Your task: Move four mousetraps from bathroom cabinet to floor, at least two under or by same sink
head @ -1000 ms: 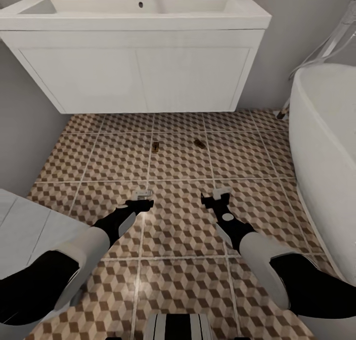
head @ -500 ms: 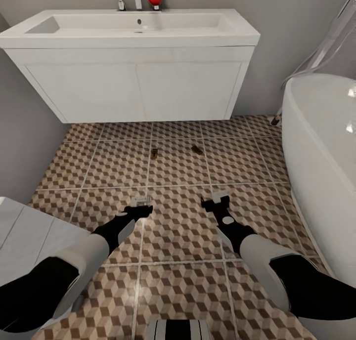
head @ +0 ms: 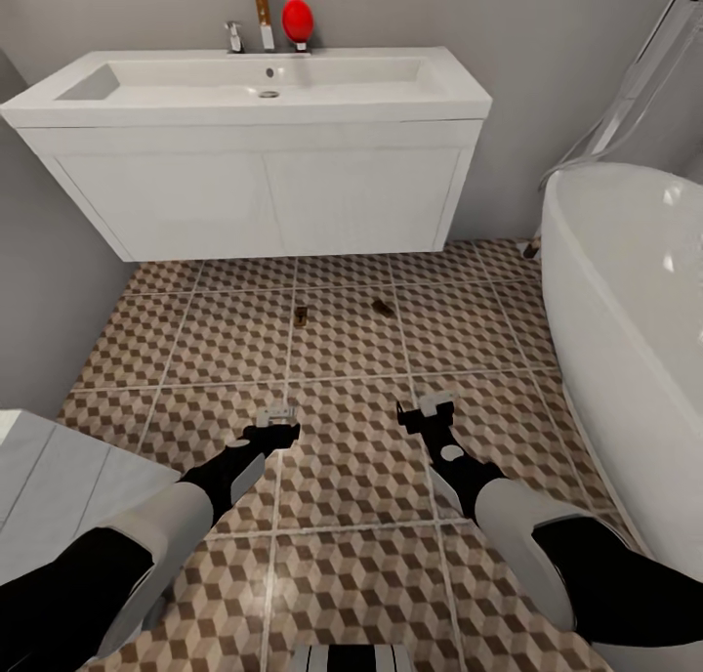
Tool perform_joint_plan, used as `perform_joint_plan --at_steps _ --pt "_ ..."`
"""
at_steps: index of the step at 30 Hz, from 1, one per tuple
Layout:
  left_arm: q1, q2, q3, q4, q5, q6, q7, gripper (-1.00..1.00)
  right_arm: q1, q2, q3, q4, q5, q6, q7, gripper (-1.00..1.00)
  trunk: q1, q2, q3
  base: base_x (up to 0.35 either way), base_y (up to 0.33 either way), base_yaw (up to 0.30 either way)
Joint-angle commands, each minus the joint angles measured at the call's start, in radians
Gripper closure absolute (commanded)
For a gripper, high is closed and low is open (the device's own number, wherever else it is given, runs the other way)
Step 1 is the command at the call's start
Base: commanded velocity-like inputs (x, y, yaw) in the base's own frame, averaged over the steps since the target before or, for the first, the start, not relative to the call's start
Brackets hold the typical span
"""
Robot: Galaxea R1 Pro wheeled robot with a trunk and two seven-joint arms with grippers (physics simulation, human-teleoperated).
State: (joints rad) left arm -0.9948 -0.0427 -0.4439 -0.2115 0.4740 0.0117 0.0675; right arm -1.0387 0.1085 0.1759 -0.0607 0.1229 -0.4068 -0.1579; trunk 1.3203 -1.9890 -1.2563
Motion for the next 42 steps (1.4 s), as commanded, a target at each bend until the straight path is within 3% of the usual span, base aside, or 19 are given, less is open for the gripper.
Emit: perform_joint_plan --at_steps 1,6,15,21,25,42 --pt "0.003 0.001 -0.009 -0.001 0.008 0.001 0.006 -1.0 0.005 0.0 0.004 0.003 0.01 -0.002 -0.011 -1.0 -0.004 0.007 0.004 0.0 0.0 -0.061" --pt "0.02 0.003 -0.009 0.02 0.007 -0.032 0.006 -1.0 0.025 0.0 0.004 0.008 0.013 -0.005 -0.011 -1.0 -0.023 0.042 0.028 0.0 0.0 -0.059" --pt "0.031 0.003 -0.009 0.091 0.008 -0.079 0.005 -1.0 0.06 0.001 0.004 0.009 0.08 -0.007 -0.011 -1.0 -0.058 0.105 0.071 0.0 0.0 0.0" --pt "0.042 0.002 -0.009 0.101 0.008 -0.084 0.005 -1.0 0.079 0.001 0.004 0.009 0.083 -0.008 -0.011 -1.0 -0.081 0.147 0.1 0.0 0.0 0.076" --pt "0.061 0.001 -0.009 0.14 0.008 -0.149 0.005 -1.0 0.104 0.0 0.004 0.006 0.083 -0.009 -0.011 -1.0 -0.096 0.175 0.119 0.0 0.0 0.076" --pt "0.121 0.001 -0.009 0.2 0.009 -0.215 0.005 -1.0 0.147 0.0 0.002 0.0 0.083 -0.01 -0.012 -1.0 -0.161 0.294 0.201 0.0 0.0 0.025"
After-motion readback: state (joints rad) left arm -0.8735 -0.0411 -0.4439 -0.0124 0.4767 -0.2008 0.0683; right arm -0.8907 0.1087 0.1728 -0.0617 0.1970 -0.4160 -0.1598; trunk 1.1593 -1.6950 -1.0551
